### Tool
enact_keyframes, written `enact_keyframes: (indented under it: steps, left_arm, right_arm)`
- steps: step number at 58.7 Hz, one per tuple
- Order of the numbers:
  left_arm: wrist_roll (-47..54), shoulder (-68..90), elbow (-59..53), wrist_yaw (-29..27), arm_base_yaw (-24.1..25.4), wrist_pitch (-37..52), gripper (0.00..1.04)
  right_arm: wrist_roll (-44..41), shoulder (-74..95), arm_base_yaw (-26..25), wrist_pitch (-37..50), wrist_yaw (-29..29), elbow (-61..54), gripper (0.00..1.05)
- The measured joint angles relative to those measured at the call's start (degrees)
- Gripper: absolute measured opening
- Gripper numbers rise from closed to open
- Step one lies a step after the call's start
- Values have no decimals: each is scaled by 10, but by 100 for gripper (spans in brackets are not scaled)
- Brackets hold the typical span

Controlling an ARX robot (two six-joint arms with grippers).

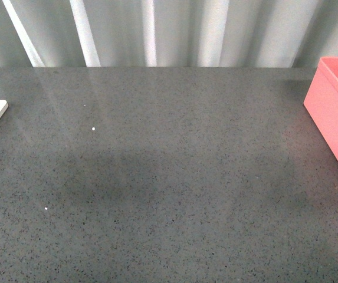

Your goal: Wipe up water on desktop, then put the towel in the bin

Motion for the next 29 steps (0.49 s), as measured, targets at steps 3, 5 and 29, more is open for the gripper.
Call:
enact_keyframes:
  steps: [3,5,29]
  left_arm:
    - [0,0,0,0,0,0,98]
    - [0,0,0,0,0,0,98]
    - [0,0,0,-3,0,0,98]
  right_arm:
    - [2,0,1,0,-2,0,98]
    - [2,0,1,0,-3,0,97]
    - [2,0,1,0,-5,0,98]
